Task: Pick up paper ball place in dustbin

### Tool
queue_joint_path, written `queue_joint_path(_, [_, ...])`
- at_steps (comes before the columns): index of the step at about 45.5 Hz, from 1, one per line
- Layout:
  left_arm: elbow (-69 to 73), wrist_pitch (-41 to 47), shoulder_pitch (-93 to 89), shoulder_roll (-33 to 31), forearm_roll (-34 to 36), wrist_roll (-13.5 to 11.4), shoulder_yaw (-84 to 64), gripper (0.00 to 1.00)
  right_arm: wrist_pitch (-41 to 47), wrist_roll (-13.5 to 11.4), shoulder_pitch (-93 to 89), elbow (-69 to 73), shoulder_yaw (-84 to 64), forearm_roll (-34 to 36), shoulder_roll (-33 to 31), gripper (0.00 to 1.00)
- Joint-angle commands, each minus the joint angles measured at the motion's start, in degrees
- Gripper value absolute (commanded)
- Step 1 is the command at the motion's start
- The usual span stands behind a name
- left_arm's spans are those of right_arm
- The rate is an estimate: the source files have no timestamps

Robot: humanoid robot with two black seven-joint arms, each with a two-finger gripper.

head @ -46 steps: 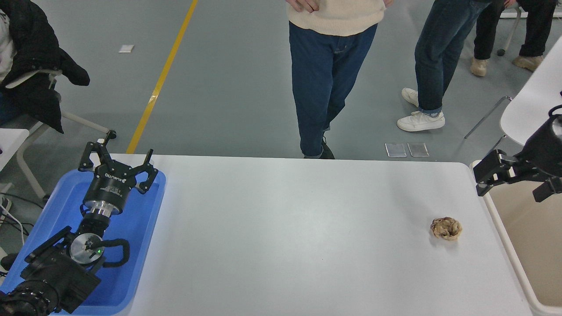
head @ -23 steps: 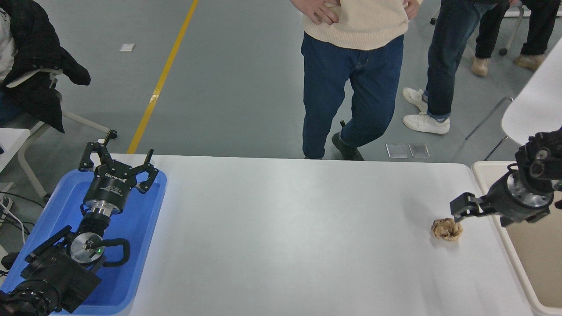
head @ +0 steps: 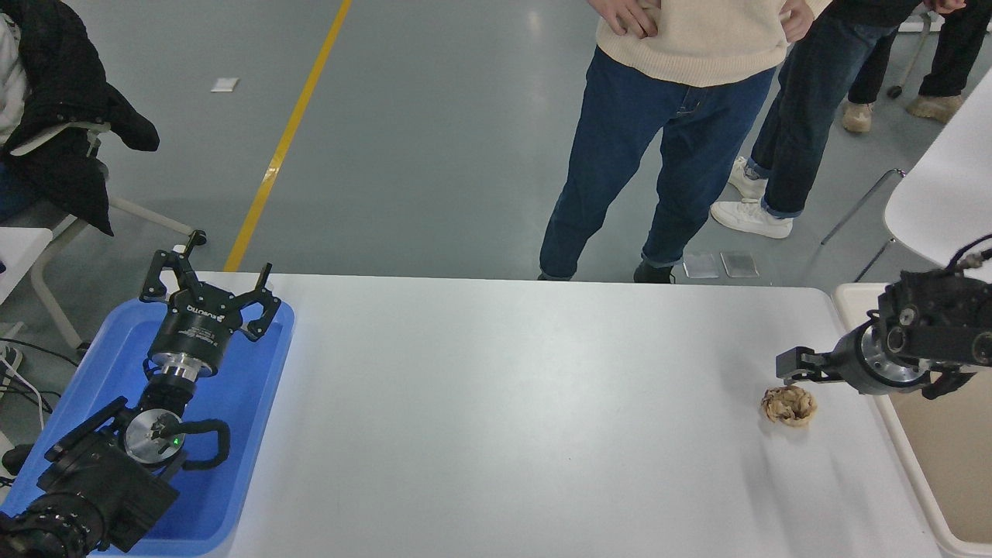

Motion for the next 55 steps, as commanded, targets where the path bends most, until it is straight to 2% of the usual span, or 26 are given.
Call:
queue_joint_path(1, [0.0, 0.0, 0.0, 0.0, 0.0, 0.0, 0.0, 1.0, -2.3, 0.0, -5.7, -5.5, 1.2, 0.2, 3.2, 0.98])
queue_joint_path(23, [0.0, 0.0, 0.0, 0.0, 0.0, 0.0, 0.0, 1.0, -4.5, 0.0, -15.0, -15.6, 7.1, 0.2, 6.4, 0.98])
queue_joint_path(43, [0.0, 0.0, 0.0, 0.0, 0.0, 0.0, 0.0, 1.0, -5.9, 0.0, -16.8, -16.9, 10.3, 0.5, 7.2, 0.97])
queue_joint_path(47, [0.0, 0.0, 0.0, 0.0, 0.0, 0.0, 0.0, 1.0, -5.9, 0.0, -17.2, -16.9, 10.7, 2.2, 7.3, 0.86])
queue_joint_path(50, [0.0, 0.0, 0.0, 0.0, 0.0, 0.0, 0.0, 1.0, -5.7, 0.0, -17.4, -16.9, 10.7, 4.3, 7.3, 0.81])
queue_joint_path(55, [0.0, 0.0, 0.0, 0.0, 0.0, 0.0, 0.0, 1.0, -5.3, -0.1, -18.1, -16.7, 10.4, 5.6, 7.6, 0.63])
